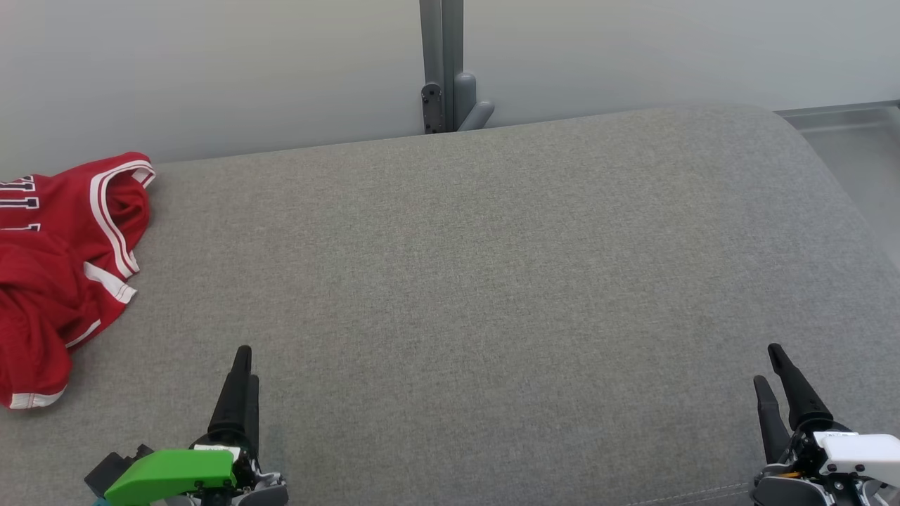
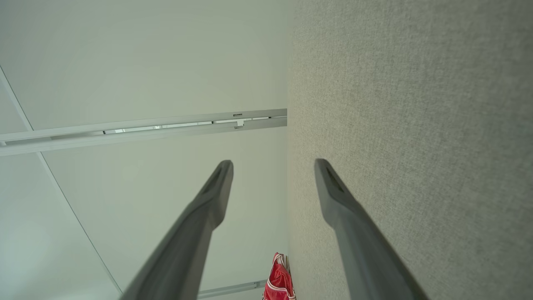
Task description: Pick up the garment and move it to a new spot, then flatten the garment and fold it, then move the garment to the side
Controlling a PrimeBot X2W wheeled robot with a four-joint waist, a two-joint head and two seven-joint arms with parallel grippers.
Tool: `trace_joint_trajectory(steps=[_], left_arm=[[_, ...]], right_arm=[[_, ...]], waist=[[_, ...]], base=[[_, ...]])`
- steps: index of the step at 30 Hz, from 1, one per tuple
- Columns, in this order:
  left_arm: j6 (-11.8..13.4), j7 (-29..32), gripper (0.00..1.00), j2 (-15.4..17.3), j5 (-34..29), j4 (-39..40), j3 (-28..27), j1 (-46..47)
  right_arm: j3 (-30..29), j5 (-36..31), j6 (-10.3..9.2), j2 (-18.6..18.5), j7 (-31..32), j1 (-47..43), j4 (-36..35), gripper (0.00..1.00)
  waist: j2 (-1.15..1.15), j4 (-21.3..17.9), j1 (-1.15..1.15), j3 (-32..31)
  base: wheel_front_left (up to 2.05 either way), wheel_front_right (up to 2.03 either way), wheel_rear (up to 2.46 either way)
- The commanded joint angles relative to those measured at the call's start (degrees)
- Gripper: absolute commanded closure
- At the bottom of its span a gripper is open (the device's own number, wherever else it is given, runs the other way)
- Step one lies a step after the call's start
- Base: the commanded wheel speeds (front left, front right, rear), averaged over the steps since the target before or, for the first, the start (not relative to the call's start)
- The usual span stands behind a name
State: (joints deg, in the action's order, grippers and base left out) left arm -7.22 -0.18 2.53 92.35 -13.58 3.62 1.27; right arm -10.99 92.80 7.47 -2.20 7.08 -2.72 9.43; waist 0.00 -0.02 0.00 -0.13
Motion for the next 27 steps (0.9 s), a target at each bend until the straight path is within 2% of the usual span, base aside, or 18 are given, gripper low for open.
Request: trace_joint_trajectory(steps=[1,11,19,27], left_arm=[[-0.08,-0.73,0.00,0.12,-1.26,1.01,0.06,0.65],[0.90,-2.72,0.00,0.17,-8.23,2.65,-0.86,0.29],[2.67,-4.03,0.00,0.20,-14.54,4.95,-0.28,-0.29],[5.10,-5.35,0.00,0.23,-23.80,7.21,0.91,-0.87]], right_arm=[[0.29,-1.18,0.00,-0.49,-0.83,0.47,-0.87,0.00],[0.68,-8.20,0.01,-0.55,-3.83,0.62,-2.20,0.00],[1.67,-14.52,0.01,-0.58,-5.76,0.44,-3.83,0.00],[2.81,-23.24,0.01,-0.62,-7.78,0.15,-5.50,0.00]], waist=[[0.00,0.00,0.00,-0.03],[0.00,0.08,0.00,-0.22],[0.00,0.17,0.00,-0.36],[0.00,0.25,0.00,-0.56]], base=[[0.00,0.00,0.00],[0.00,0.00,0.00],[0.00,0.00,0.00],[0.00,0.00,0.00]])
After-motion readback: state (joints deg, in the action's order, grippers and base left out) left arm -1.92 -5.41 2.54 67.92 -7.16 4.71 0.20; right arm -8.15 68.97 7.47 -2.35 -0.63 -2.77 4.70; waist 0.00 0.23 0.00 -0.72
